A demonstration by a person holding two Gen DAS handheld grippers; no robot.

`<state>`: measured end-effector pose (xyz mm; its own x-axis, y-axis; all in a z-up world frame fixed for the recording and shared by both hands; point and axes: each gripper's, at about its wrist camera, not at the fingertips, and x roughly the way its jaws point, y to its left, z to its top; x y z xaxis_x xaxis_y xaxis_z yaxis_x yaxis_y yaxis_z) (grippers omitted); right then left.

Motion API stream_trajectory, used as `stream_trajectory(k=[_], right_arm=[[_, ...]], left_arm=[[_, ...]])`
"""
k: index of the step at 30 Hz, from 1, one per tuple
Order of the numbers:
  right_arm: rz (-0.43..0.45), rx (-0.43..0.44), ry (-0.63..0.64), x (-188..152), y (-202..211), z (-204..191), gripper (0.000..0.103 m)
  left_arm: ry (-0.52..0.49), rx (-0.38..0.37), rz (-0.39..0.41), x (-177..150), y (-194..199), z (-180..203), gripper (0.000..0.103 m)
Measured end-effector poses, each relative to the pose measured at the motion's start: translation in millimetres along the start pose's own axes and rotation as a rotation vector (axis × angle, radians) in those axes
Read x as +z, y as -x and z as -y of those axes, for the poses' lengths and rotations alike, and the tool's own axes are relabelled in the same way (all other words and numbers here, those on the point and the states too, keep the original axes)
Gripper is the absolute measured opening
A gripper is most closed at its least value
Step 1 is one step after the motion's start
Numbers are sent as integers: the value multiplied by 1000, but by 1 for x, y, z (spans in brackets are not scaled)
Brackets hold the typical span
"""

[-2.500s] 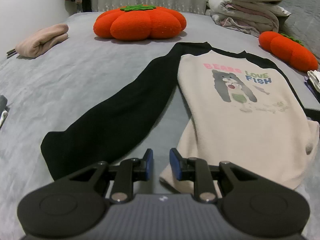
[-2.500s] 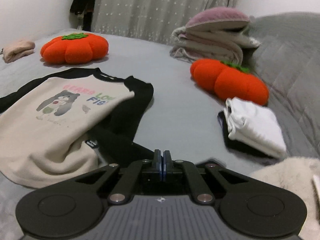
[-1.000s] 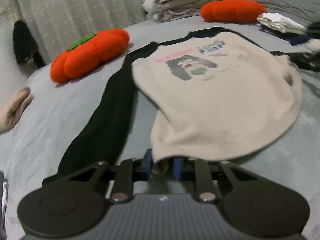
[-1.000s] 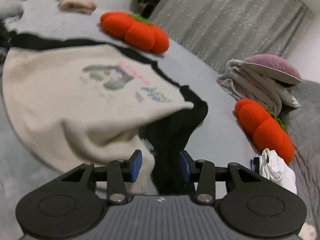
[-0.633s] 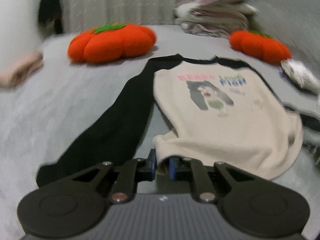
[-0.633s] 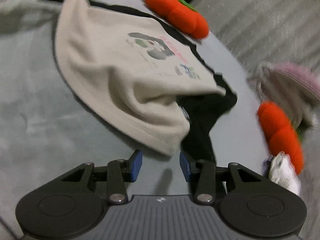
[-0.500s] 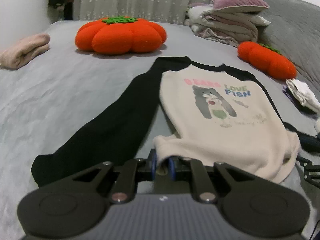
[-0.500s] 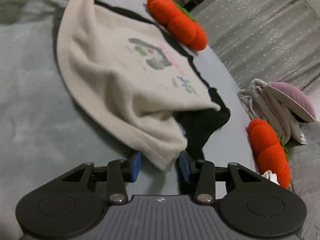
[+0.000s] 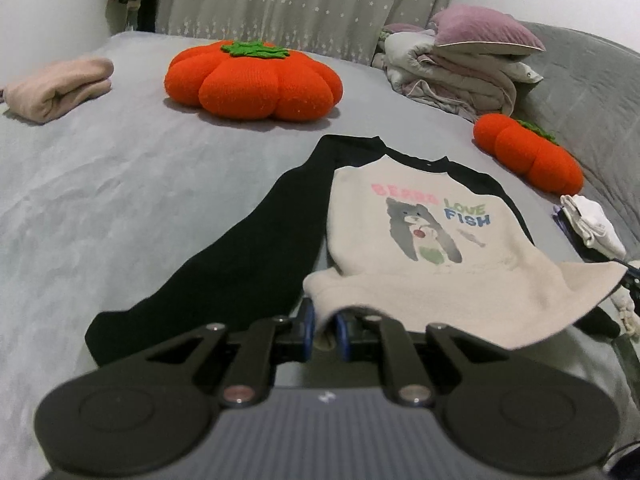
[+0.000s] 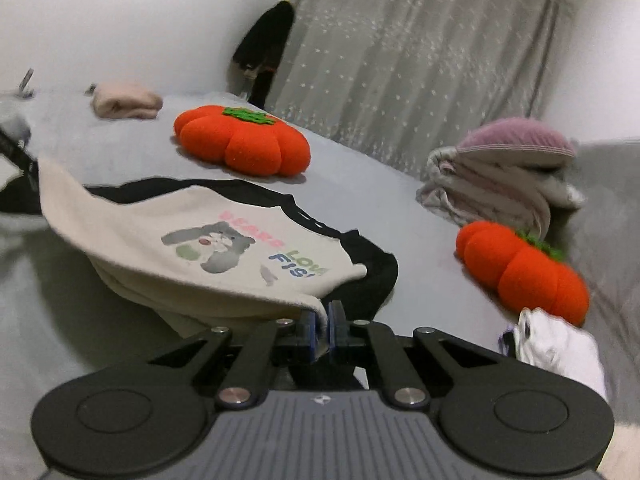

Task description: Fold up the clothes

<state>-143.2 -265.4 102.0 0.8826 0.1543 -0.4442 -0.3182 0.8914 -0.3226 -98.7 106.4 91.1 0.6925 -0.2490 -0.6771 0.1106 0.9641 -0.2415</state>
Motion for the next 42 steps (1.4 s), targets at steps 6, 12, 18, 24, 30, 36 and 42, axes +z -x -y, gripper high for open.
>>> stream_trajectory(k=[6, 12, 18, 24, 30, 36, 42], right_arm=[[-22, 70, -258, 2, 32, 37, 5], [-136, 122, -372, -14, 31, 67, 5], [-244, 134, -301, -26, 9, 49, 6], [-350, 125, -145, -40, -11, 19, 21], [-381, 111, -84, -46, -17, 12, 21], [-310, 137, -160, -33, -4, 17, 7], [-238, 153, -320, -29, 23, 32, 7]], left_arm=[[-20, -42, -22, -7, 16, 8, 11], [-31, -1, -58, -12, 12, 10, 11], [-105, 67, -84, -20, -2, 19, 11], [-161, 111, -116, -32, -13, 24, 11], [-192, 142, -129, -39, -20, 25, 11], [-165, 140, -72, -31, -8, 21, 11], [-155, 115, -28, -27, 7, 15, 11]])
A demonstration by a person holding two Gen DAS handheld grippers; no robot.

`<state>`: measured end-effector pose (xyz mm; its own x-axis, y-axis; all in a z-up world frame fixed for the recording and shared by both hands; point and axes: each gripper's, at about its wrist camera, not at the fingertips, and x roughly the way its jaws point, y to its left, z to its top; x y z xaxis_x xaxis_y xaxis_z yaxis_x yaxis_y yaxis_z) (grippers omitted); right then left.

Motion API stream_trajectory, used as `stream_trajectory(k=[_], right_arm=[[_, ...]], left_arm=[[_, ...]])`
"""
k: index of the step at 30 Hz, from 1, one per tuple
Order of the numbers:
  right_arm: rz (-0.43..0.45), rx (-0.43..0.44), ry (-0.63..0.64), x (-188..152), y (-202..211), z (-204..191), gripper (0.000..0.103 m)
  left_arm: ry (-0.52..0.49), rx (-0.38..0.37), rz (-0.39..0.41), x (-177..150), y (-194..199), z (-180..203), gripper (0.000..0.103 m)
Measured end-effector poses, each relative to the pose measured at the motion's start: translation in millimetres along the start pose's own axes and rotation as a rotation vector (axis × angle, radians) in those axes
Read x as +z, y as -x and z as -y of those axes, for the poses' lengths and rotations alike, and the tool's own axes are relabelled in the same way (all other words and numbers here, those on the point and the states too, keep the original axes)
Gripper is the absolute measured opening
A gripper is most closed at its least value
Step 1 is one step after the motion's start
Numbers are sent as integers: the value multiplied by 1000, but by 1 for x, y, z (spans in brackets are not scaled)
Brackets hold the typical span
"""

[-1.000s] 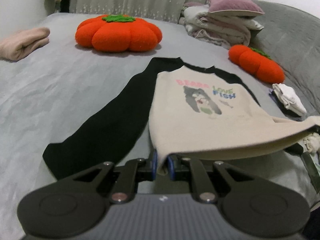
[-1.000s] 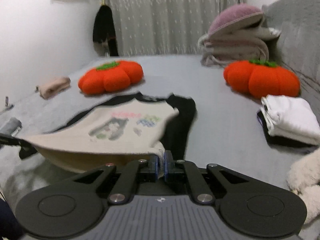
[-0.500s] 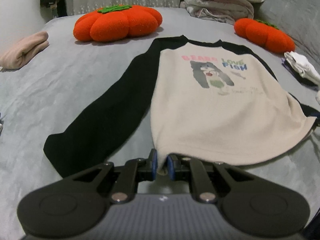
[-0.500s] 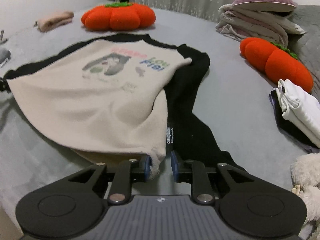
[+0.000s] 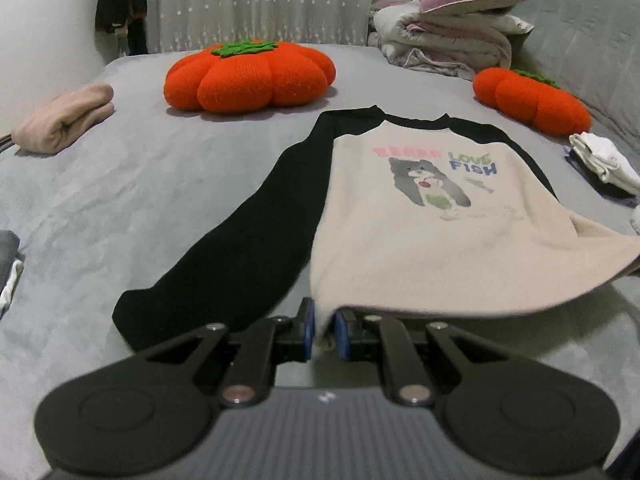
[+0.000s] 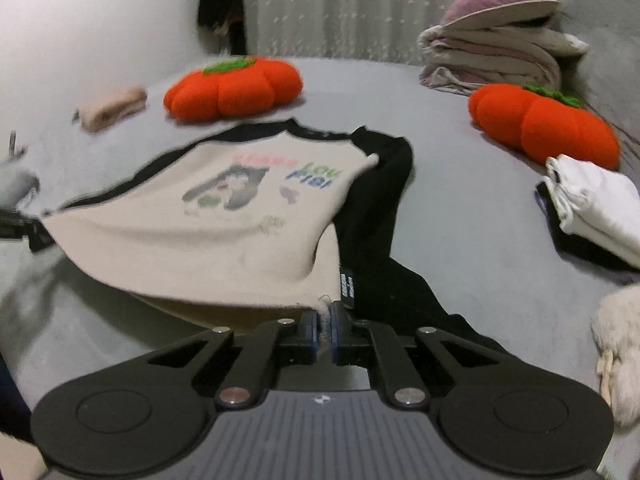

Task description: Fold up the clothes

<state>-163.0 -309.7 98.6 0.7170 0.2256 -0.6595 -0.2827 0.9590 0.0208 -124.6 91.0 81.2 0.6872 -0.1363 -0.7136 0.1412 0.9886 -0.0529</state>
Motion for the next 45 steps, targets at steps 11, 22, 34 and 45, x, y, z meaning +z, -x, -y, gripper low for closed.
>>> stream_trajectory(k=[11, 22, 34, 45], right_arm=[[59, 25, -171, -34, 37, 4, 7], [-13, -6, -235, -43, 34, 32, 7], [-123, -16, -99, -54, 12, 17, 7], [-162, -76, -108, -57, 4, 16, 8]], left_arm=[[-85, -24, 44, -13, 25, 9, 11], [-203, -44, 0, -33, 25, 24, 11], [-223, -50, -60, -40, 14, 20, 12], [-165, -56, -123, -41, 2, 2, 23]])
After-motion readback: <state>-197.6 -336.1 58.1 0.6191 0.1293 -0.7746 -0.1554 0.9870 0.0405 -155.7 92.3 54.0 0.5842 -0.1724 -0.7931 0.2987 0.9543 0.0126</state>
